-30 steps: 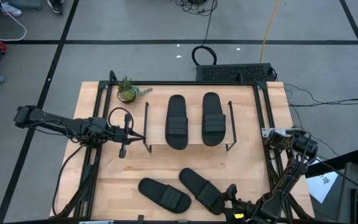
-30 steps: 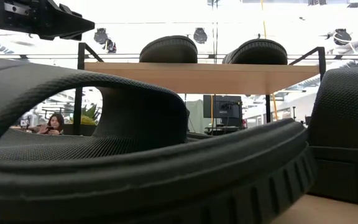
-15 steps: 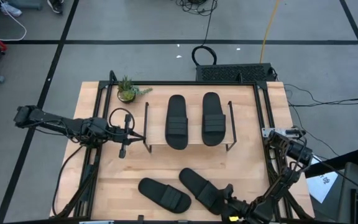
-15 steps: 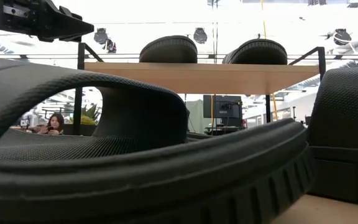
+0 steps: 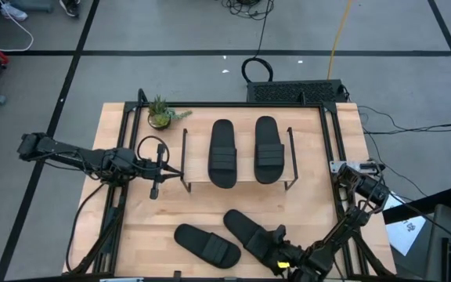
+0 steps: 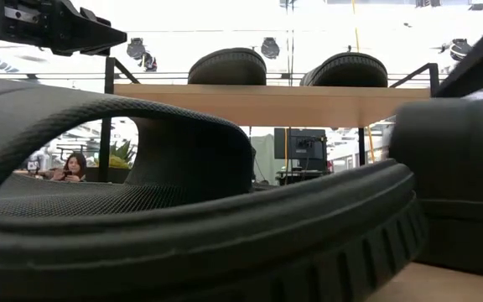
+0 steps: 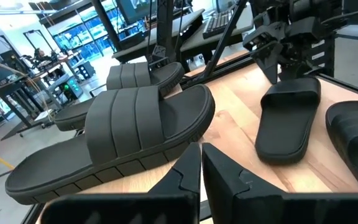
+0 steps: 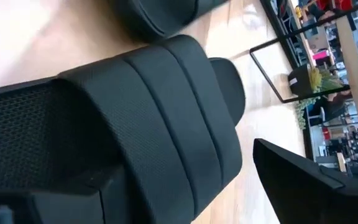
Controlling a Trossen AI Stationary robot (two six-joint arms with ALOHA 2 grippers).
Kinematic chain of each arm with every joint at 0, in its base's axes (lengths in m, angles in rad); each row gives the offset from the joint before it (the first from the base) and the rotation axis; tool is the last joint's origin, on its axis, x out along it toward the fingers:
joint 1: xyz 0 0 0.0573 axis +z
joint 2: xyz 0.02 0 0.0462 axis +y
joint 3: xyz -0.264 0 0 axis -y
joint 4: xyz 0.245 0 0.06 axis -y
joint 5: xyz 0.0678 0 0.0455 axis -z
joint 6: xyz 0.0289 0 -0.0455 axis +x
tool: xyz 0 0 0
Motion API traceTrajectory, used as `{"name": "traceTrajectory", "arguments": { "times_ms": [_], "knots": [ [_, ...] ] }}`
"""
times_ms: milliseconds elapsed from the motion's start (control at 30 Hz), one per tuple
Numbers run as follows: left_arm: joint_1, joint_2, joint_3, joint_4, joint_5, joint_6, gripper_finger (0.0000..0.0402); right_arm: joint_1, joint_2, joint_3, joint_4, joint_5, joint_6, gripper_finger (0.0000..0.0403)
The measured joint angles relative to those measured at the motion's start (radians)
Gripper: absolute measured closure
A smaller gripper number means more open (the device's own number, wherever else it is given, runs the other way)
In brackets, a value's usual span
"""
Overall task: Pick and place slides into the shelf
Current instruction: Put the black slipper under the shelf
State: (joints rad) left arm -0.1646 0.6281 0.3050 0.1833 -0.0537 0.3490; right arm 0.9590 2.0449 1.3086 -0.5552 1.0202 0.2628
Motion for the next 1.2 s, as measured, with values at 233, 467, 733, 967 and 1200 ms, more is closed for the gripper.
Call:
{"name": "traceTrajectory", "arguments": {
  "times_ms": [233,467,733,967,1200],
  "knots": [
    [0.0,0.0,0.0,-0.01,0.0,0.005,0.04,-0.038,-0.006,-0.13,0.261,-0.014,-0.009,0.0183],
    [0.0,0.0,0.0,-0.009,0.002,0.004,0.0383,-0.05,-0.004,-0.187,0.388,-0.003,-0.022,0.0361],
    [-0.001,0.0,0.0,-0.008,0.005,-0.014,0.0392,-0.048,-0.041,-0.174,0.396,0.018,-0.095,0.0398],
    [-0.001,0.0,0.0,-0.008,0.005,-0.039,0.0394,-0.036,-0.099,-0.052,0.21,0.03,-0.09,0.04],
    [-0.001,0.0,0.0,-0.029,0.004,-0.049,0.0376,-0.027,-0.099,0.093,-0.227,0.047,0.199,0.0401]
  ]
}}
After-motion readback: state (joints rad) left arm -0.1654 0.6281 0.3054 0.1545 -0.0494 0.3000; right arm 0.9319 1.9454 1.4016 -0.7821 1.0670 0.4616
